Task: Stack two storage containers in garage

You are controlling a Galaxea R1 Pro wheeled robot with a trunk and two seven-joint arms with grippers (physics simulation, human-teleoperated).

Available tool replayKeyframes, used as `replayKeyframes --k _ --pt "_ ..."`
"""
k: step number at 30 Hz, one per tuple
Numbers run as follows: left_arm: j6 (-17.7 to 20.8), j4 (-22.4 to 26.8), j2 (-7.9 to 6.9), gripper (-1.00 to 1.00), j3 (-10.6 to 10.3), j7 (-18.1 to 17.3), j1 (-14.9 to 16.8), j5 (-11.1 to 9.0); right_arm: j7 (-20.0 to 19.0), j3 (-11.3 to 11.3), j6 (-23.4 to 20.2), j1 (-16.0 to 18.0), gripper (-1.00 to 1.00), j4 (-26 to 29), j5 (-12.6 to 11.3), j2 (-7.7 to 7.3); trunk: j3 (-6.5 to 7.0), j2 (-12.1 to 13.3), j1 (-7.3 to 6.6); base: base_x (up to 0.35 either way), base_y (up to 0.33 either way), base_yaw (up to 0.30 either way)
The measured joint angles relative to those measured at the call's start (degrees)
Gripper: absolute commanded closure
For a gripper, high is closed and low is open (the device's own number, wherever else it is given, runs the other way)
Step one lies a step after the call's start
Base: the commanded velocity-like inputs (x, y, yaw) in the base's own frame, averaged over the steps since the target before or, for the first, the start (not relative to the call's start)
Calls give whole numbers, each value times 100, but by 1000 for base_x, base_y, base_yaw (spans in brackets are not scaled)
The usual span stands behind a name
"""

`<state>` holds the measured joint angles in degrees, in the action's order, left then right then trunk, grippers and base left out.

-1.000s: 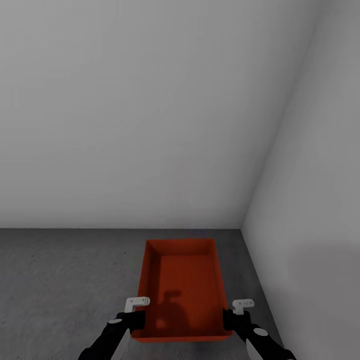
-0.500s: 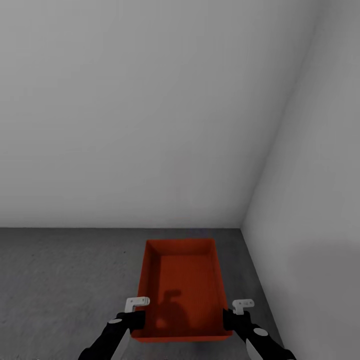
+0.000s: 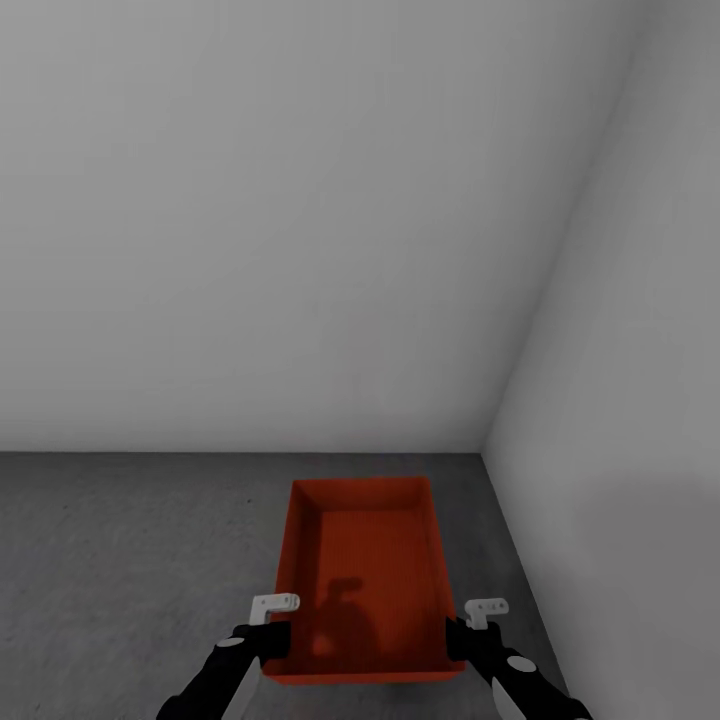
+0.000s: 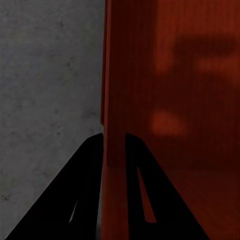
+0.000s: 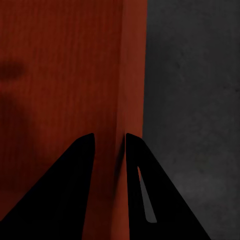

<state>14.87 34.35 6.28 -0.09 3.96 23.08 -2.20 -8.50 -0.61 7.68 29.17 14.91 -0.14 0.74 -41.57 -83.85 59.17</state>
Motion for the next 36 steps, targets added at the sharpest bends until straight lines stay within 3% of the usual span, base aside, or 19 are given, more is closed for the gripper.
replayKeyframes --k 24,36 --pt "1 1 7 100 6 3 0 12 6 14 2 0 100 1 -6 -5 -1 0 0 1 0 0" --pt "0 -2 -9 100 -7 -1 0 -13 16 13 2 0 100 -1 -3 7 -1 0 0 105 0 0"
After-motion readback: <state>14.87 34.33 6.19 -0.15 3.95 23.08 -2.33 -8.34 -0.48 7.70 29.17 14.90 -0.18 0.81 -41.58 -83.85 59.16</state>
